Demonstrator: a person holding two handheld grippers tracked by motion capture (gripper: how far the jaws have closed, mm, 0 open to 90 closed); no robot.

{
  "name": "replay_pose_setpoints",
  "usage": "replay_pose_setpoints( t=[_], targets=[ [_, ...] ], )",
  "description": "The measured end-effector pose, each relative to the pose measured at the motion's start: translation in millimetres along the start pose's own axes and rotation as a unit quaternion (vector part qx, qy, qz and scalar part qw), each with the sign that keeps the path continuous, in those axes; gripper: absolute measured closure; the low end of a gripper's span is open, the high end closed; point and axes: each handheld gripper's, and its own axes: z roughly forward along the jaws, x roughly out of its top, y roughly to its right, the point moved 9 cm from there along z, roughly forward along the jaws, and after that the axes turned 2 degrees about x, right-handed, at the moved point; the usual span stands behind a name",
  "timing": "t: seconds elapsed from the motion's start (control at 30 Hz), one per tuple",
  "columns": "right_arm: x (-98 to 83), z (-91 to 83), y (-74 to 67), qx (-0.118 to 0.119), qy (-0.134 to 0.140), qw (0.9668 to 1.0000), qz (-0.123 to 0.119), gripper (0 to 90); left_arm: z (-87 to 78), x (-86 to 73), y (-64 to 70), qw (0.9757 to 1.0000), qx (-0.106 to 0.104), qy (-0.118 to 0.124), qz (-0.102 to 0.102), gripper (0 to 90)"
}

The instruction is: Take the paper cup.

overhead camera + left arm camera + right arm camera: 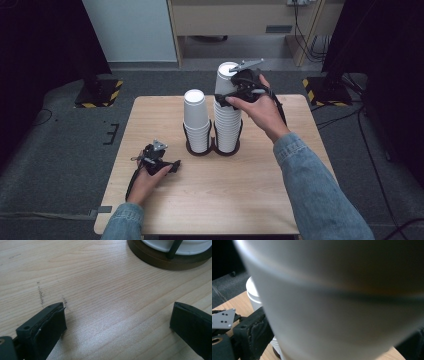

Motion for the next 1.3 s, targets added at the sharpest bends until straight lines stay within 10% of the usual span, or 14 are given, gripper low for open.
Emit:
replay_pose_setpoints(
  t=[1.3],
  targets=[
    [21.5, -11.1, -1.7, 0.006, 0.032, 0.9992, 0.024, 12.7, -0.1, -0.1, 0.0, 1.0, -0.001, -0.001, 0.0, 0.0]
  ],
)
